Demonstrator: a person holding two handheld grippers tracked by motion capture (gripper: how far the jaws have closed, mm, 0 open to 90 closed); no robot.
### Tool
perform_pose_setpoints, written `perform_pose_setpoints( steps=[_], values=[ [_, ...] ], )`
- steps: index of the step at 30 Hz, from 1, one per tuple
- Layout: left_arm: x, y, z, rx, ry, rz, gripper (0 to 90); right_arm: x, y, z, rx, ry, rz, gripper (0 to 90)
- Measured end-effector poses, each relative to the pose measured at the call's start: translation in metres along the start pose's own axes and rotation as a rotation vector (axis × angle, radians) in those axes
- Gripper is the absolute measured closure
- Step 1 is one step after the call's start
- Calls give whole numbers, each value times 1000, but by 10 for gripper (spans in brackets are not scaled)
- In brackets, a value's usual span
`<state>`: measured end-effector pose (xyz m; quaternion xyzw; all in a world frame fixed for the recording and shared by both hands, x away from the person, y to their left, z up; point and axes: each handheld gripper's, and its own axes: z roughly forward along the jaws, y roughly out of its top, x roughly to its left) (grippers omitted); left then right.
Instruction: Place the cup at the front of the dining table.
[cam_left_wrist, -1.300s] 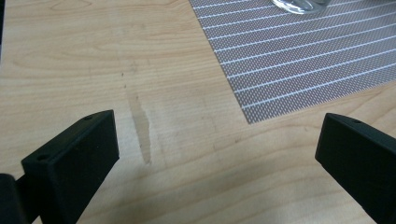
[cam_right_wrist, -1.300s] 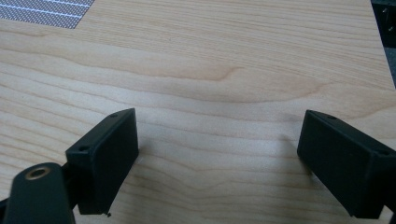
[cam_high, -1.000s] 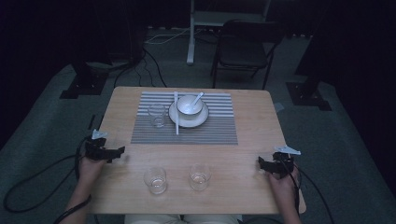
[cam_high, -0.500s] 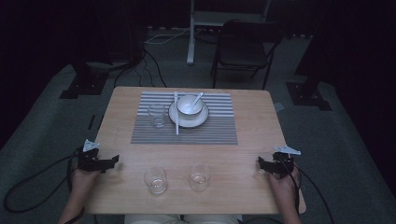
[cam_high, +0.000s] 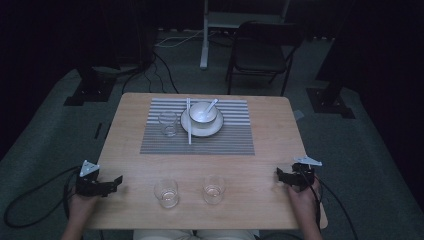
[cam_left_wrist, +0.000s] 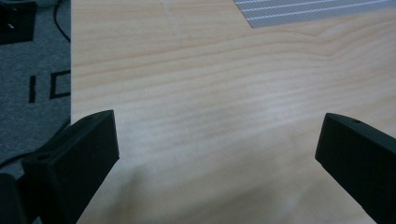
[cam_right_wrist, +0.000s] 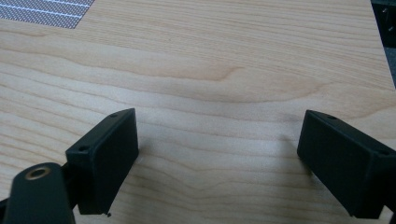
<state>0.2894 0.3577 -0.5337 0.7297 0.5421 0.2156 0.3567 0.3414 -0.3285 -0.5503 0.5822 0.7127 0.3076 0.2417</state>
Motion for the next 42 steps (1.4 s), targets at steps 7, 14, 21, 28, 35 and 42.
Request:
perform_pose_setpoints(
  steps=[7,14,21,28,35,42],
  values=[
    [-12,-11,-13,-11,-5,19,0,0,0,0,0,0,0,119],
    [-19,-21,-22,-1,-22,24,0,0,0,0,0,-2,1,118],
    [-23,-36,-35,3,-21,36,0,0,0,0,0,-2,3,119],
    [-21,-48,-45,3,1,29,0,0,0,0,0,-3,3,119],
    [-19,-64,-53,10,6,36,0,0,-1,-1,0,-4,4,119],
    [-16,-74,-61,3,25,31,0,0,-1,-1,0,-4,3,119]
  ],
)
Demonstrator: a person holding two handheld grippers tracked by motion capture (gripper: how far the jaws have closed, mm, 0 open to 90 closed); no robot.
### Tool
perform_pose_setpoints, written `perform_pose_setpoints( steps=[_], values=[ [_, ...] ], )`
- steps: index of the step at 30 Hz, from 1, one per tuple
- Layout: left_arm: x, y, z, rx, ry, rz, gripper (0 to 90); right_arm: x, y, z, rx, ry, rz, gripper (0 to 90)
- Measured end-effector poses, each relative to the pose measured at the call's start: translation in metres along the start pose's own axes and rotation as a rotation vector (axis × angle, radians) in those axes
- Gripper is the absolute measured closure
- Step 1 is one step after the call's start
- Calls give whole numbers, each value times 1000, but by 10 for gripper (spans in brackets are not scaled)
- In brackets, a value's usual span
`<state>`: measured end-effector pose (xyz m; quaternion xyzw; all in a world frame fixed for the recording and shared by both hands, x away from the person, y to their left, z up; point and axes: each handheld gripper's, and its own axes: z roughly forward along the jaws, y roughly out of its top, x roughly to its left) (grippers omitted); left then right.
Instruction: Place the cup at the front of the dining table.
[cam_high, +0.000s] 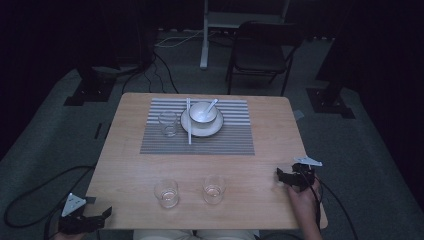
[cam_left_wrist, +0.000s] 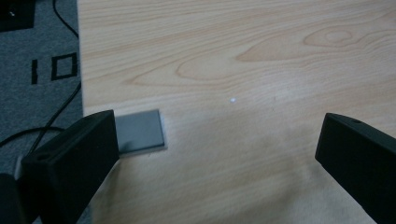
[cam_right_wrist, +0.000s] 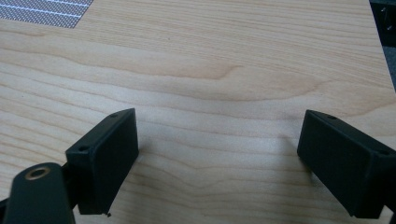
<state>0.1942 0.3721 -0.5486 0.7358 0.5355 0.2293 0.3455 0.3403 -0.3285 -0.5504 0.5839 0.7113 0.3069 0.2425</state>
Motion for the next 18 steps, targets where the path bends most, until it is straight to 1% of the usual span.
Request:
perform_pose_setpoints(
  steps=[4,6,9,11,16,17,18],
  values=[
    [0,-3,-8,-21,46,-2,0,0,0,0,0,0,0,119],
    [0,-5,-11,-29,55,-14,0,0,0,0,0,0,0,119],
    [2,-9,-13,-30,81,-29,0,0,0,0,0,0,0,119],
    [3,-11,-15,-57,85,-27,0,0,0,0,0,0,1,119],
    [4,-11,-15,-48,146,-40,0,0,0,0,0,0,0,119],
    [4,-11,-15,-37,150,-47,0,0,0,0,0,0,0,118],
    [5,-12,-14,-36,144,-55,0,0,0,0,0,0,0,119]
  ],
)
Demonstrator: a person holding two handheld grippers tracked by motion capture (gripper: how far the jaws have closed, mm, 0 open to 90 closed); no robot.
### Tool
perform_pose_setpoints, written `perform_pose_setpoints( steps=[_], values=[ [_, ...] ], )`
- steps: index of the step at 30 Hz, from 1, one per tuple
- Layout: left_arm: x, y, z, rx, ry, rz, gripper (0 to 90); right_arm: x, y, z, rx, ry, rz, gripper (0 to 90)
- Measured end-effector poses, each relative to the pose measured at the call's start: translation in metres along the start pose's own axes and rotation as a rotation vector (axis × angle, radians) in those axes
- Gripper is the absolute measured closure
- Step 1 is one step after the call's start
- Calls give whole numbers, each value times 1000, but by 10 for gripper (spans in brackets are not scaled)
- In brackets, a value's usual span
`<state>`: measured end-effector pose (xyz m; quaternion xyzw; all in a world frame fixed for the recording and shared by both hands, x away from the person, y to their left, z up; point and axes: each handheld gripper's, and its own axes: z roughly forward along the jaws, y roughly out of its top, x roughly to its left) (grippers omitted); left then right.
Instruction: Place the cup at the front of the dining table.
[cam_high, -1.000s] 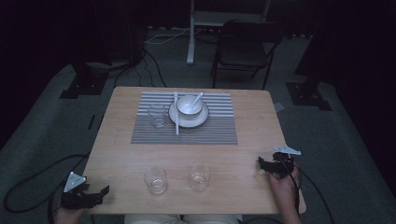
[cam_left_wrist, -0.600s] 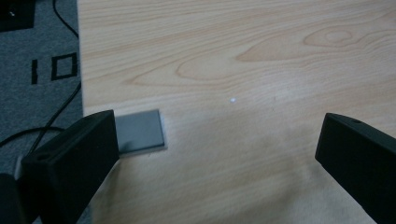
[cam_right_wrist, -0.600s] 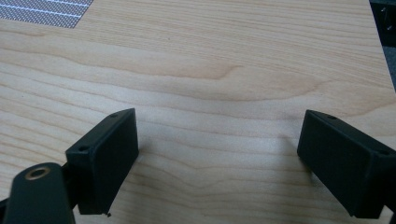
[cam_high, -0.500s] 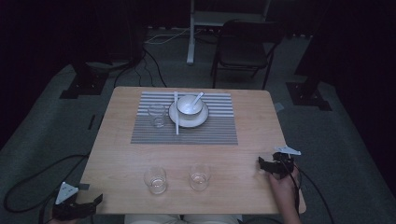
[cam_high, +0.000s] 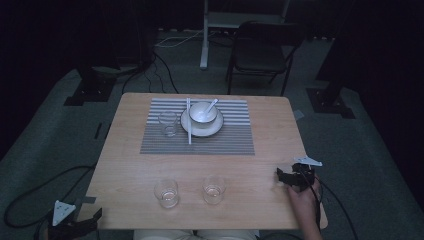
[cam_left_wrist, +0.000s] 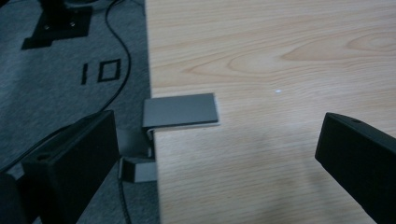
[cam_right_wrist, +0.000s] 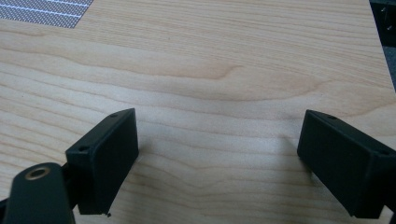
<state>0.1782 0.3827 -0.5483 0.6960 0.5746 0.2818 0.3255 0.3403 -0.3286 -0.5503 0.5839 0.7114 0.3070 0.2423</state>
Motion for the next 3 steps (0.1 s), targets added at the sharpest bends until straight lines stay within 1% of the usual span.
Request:
perform_pose_setpoints(
  steps=[3],
  values=[
    [1,0,1,-3,-1,-15,0,0,0,0,0,0,0,118]
  ],
)
